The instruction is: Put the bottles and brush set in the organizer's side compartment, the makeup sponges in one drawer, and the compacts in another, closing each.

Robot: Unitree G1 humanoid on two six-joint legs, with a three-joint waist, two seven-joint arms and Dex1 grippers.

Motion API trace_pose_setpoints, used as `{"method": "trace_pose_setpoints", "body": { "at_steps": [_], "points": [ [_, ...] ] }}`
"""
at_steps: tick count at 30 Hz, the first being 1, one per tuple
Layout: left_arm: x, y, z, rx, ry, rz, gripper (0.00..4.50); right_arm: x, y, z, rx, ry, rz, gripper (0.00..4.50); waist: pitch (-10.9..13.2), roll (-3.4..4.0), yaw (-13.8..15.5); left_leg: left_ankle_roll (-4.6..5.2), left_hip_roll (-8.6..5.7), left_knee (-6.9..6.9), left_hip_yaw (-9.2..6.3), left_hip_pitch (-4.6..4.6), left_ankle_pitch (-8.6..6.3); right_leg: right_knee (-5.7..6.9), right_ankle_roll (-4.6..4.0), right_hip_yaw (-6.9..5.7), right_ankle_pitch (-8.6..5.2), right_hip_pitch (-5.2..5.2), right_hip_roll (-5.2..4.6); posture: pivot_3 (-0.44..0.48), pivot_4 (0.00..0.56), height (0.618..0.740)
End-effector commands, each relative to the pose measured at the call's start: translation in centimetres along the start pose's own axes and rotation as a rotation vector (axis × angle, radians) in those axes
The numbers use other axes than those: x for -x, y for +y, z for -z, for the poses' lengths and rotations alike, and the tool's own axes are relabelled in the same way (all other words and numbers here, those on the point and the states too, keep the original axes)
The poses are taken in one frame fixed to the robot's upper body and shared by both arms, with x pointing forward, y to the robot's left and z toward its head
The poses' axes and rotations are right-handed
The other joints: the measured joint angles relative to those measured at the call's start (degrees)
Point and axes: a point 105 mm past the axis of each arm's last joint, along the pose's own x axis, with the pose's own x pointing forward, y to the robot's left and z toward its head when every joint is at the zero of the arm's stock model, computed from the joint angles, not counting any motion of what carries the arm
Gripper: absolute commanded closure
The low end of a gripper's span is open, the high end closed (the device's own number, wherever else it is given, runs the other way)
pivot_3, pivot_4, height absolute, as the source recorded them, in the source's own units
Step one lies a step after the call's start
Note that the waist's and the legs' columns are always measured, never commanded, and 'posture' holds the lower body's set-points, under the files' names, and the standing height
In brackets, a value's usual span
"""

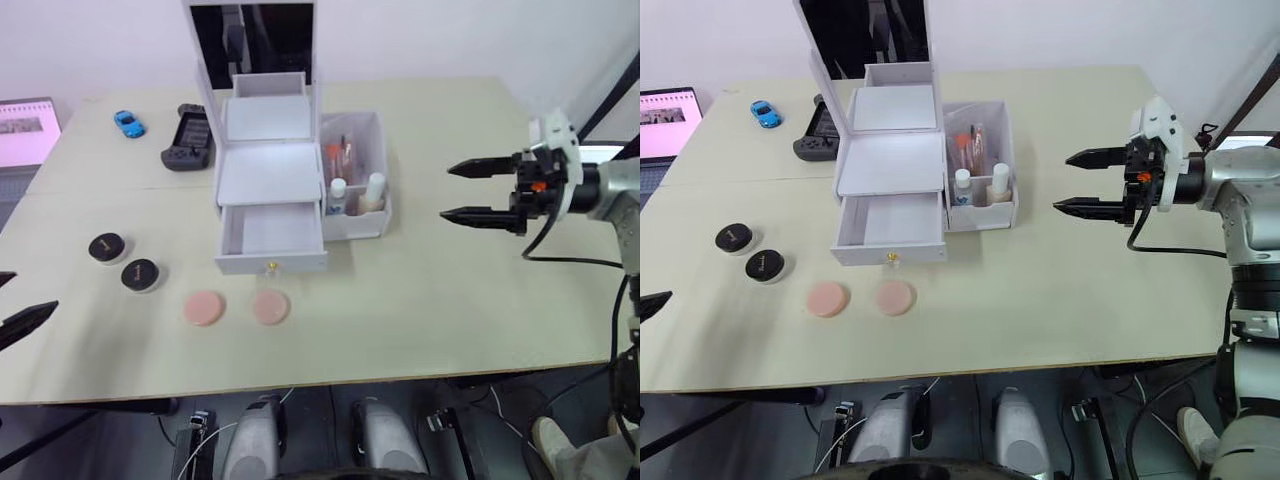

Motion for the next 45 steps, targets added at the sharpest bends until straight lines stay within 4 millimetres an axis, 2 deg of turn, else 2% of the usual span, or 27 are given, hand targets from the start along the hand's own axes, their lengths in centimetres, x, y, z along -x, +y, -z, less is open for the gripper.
{"method": "trace_pose_setpoints", "body": {
  "at_steps": [1, 3, 5, 6, 8, 10, 15, 19, 23, 32, 39, 45],
  "points": [
    [0.1, 0.1, -1.1, -0.026, -0.023, 0.015, 0.05, 0.4, 0.0, -1.9, 0.063, -0.021, 0.026, 0.0, 0.0, 0.0, -0.33, 0.0, 0.03, -0.04, 0.0, 0.0, 0.01, 0.02, 0.0, 0.0, 0.0, -0.01, 0.03, 0.0, 0.15, 0.74],
    [-0.1, -0.6, -1.3, 0.003, -0.038, 0.049, 0.05, 0.1, 0.4, -2.7, 0.075, -0.044, -0.007, 0.0, 0.0, 0.0, -0.63, -0.04, 0.04, -0.16, -0.01, 0.02, 0.04, 0.04, 0.0, 0.0, 0.0, -0.02, 0.05, 0.0, 0.15, 0.74],
    [-0.7, -2.3, -1.5, 0.012, -0.05, 0.112, 0.05, -0.8, 1.0, -4.0, 0.094, -0.057, -0.047, 0.0, 0.0, 0.01, -0.95, -0.05, 0.04, -0.2, 0.02, 0.02, 0.04, 0.03, 0.01, 0.0, 0.01, -0.04, 0.06, 0.0, 0.15, 0.74],
    [-1.1, -3.7, -1.6, 0.018, -0.055, 0.156, 0.05, -1.4, 1.5, -4.7, 0.114, -0.057, -0.078, 0.0, 0.0, 0.03, -1.02, -0.04, 0.06, -0.23, 0.06, 0.03, 0.04, 0.03, 0.02, 0.05, 0.01, -0.07, 0.04, 0.0, 0.15, 0.74],
    [-2.3, -7.8, -0.8, 0.004, -0.019, 0.28, 0.05, -2.8, 2.7, -6.0, 0.161, -0.051, -0.145, 0.0, 0.0, 0.03, -1.41, -0.04, 0.05, -0.32, 0.21, 0.06, 0.05, 0.08, 0.04, 0.21, 0.02, -0.2, 0.03, 0.0, 0.15, 0.74],
    [-3.2, -10.4, -1.0, 0.031, -0.04, 0.34, 0.05, -3.6, 3.6, -6.7, 0.185, -0.05, -0.193, 0.0, -0.02, -0.01, -1.31, -0.04, 0.05, -0.34, 0.34, 0.06, 0.05, 0.08, 0.06, 0.27, 0.03, -0.23, 0.0, 0.0, 0.15, 0.74],
    [-5.7, -15.1, -2.0, 0.044, -0.104, 0.395, 0.05, -4.7, 4.6, -7.3, 0.204, -0.044, -0.239, 0.0, -0.09, -0.11, -0.09, -0.04, 0.01, -0.18, 0.37, 0.07, 0.05, 0.13, 0.04, 0.18, 0.03, -0.15, 0.14, 0.0, 0.15, 0.74],
    [-7.8, -18.4, -1.8, 0.053, -0.124, 0.382, 0.05, -4.8, 4.6, -6.9, 0.215, -0.035, -0.229, 0.0, -0.1, -0.11, 0.7, 0.01, -0.06, 0.1, 0.37, 0.09, 0.02, 0.12, 0.02, 0.19, 0.04, 0.05, 0.17, 0.0, 0.15, 0.74],
    [-9.5, -20.3, -0.6, 0.071, -0.119, 0.306, 0.05, -4.4, 4.3, -6.6, 0.216, -0.028, -0.204, 0.0, -0.11, -0.11, 0.95, 0.2, -0.05, 0.44, 0.36, 0.08, -0.11, 0.12, 0.02, 0.19, 0.04, 0.21, 0.28, 0.0, 0.15, 0.74],
    [-12.5, -22.3, 1.6, 0.049, -0.011, 0.217, 0.05, -4.3, 4.6, -7.0, 0.223, -0.012, -0.198, 0.0, -0.12, -0.11, 1.15, 0.22, 0.0, 0.53, 0.29, 0.08, -0.12, 0.13, 0.02, 0.19, 0.04, 0.24, 0.4, 0.0, 0.15, 0.74],
    [-14.9, -22.2, 2.0, 0.049, 0.047, 0.175, 0.05, -4.5, 4.8, -7.2, 0.229, -0.003, -0.182, 0.0, -0.13, -0.1, 1.18, 0.23, 0.04, 0.54, 0.21, 0.08, -0.13, 0.17, 0.03, 0.17, 0.05, 0.23, 0.48, 0.0, 0.15, 0.74],
    [-16.8, -22.6, 1.5, 0.02, 0.073, 0.181, 0.05, -4.0, 5.0, -7.5, 0.239, 0.015, -0.16, 0.0, -0.13, -0.11, 1.24, 0.23, 0.03, 0.56, 0.18, 0.08, -0.13, 0.18, 0.06, 0.16, 0.07, 0.29, 0.5, 0.0, 0.15, 0.74]
  ]
}}
